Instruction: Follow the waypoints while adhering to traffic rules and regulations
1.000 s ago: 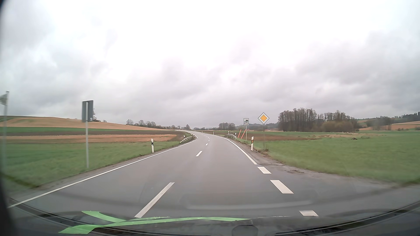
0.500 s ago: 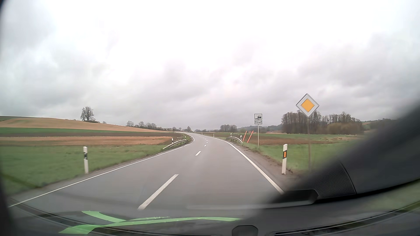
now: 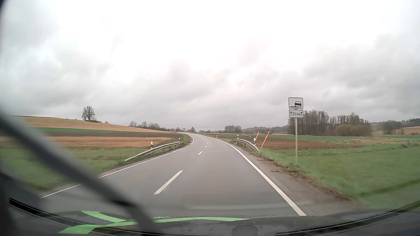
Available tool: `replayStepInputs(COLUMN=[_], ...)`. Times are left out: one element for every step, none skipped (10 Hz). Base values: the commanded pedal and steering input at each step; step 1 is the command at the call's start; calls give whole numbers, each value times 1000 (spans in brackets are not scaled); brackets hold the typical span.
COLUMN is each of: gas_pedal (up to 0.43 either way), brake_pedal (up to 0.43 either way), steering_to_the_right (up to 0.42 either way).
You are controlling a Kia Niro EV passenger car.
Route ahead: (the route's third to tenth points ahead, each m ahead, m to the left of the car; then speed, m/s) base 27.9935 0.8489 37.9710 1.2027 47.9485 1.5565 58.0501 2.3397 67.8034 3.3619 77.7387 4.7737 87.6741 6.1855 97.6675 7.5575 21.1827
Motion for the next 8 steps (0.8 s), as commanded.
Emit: replayStepInputs(gas_pedal=[248, 248, 248, 248, 248, 248, 248, 248], brake_pedal=[0, 0, 0, 0, 0, 0, 0, 0], steering_to_the_right=[-12, -13, -14, -14, -14, -14, -14, -13])
